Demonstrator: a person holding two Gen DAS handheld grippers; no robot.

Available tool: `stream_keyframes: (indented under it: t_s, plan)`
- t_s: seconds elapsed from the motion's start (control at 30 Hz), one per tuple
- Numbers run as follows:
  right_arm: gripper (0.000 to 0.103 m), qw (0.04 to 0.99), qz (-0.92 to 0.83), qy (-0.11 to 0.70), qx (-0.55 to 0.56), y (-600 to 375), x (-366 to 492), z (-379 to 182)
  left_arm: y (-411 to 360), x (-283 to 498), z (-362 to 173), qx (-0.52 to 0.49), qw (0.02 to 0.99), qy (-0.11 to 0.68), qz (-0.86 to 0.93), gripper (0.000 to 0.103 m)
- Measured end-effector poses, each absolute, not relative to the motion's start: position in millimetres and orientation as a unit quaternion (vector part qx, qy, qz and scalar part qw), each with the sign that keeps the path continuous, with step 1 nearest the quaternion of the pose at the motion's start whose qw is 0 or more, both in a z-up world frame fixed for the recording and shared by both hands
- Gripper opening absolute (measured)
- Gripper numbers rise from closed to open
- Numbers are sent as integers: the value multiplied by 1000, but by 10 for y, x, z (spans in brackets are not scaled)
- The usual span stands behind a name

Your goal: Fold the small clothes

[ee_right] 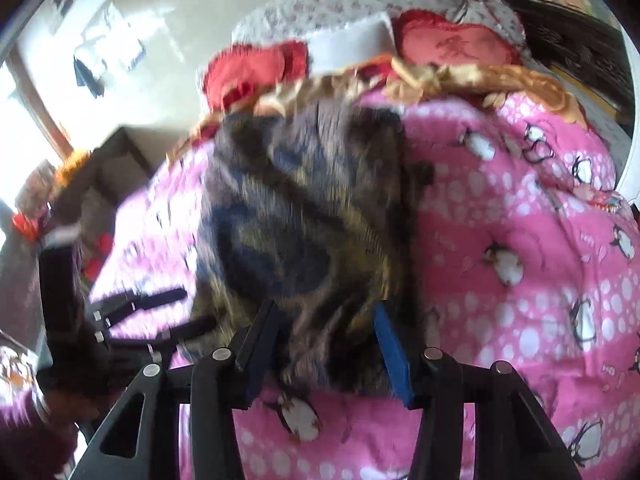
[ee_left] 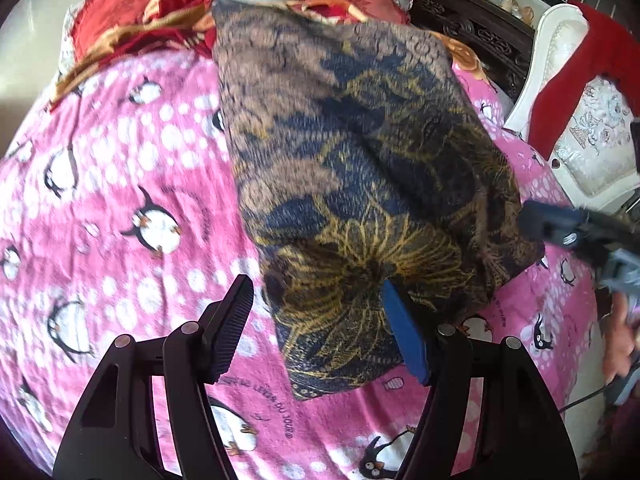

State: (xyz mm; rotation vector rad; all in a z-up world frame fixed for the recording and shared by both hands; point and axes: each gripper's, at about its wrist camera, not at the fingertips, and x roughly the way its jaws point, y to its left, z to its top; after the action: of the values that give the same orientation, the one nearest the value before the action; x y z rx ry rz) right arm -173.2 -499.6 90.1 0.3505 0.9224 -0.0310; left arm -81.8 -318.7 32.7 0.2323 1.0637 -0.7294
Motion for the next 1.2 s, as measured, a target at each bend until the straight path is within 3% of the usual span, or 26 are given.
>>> stream_keyframes:
  t_s: [0.03,0.1,0.27,0.33,0.4,0.43,0.47,0.5,0.67,0.7,0.73,0.77,0.8,0.97,1.1,1.2]
  plan:
    - [15,876,-18,455,159,-4958,-1759,825,-3164,-813,294,108,791,498,-338,67]
    - [6,868,-24,467,167,-5005,-1829,692,-3144,-811,242,110,789,501,-339,67]
    - [2,851,-54,494,172,-5173,-1981,399,-3108,-828,304,97,797,492,-336,67]
    - [2,859,-43,465,211,-5286,-2043,512,-3076,-828,441,88,810,471,-338,67]
    - [8,876,-53,423,225,-5378,-2028,739,-3085,-813,575,79,824,448,-339,67]
    - [24,885,-58,401,228,-5413,-1979,857,-3109,-790,624,76,828,440,-339,67]
    - [54,894,-58,381,230,-5442,-1875,964,-3135,-757,651,76,829,438,-339,67]
    - [63,898,-60,372,228,-5452,-1774,1023,-3173,-718,659,79,828,440,-338,67]
    - [66,900,-73,372,214,-5454,-915,1062,-3296,-543,558,76,826,455,-325,67]
    - [65,896,-75,380,218,-5482,-742,1019,-3298,-497,526,74,823,462,-323,67]
    - [46,891,-73,389,222,-5507,-622,983,-3311,-481,507,74,821,465,-323,67]
    - [19,890,-71,391,223,-5521,-546,971,-3325,-458,485,77,820,467,-322,67]
    - [15,892,-83,390,214,-5572,-478,976,-3343,-438,459,83,820,467,-320,67]
    - [12,889,-127,403,175,-5644,-352,780,-3394,-380,291,75,809,486,-321,67]
    - [13,882,-123,388,236,-5811,-414,735,-3372,-381,311,78,810,487,-318,67]
    - [25,880,-112,387,251,-5822,-578,894,-3347,-398,380,81,815,479,-316,67]
